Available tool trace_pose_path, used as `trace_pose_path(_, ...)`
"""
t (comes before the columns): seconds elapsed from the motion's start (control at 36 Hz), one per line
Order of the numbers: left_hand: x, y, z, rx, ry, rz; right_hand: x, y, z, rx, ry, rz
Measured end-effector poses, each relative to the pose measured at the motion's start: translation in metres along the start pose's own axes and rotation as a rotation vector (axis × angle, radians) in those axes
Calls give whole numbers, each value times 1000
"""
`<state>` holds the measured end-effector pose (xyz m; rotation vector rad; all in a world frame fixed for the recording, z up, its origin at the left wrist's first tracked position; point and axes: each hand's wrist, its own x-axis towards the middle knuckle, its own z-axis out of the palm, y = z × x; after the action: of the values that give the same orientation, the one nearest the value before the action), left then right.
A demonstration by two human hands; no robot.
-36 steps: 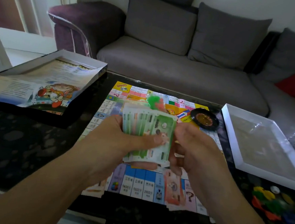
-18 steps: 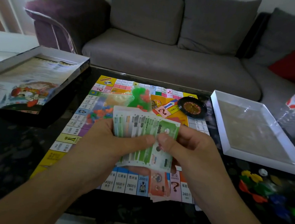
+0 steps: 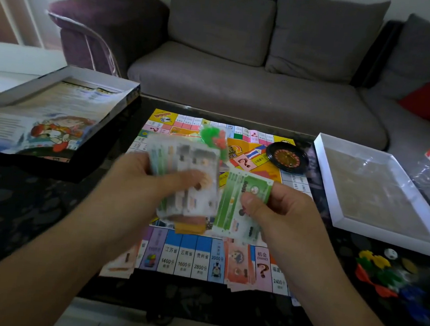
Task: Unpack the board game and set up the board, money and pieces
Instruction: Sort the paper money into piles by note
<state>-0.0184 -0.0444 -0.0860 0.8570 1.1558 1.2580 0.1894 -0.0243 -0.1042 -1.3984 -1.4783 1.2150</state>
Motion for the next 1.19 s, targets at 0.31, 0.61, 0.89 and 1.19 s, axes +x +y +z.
trace_pose_path(0.31,15,19,-40,-82,198,-18,2,32,92,-399,-246,62)
trace_pose_path(0.61,12,15,-39,-32,96,6,-6,40,127,-734,-219,-100)
trace_pose_path(0.89,14,21,-42,-53,114,14,-8,47,100,-987,-68,-310)
trace_pose_path(1.19,12,21,-40,-73,129,18,-5,66,95,-1030,-69,-405)
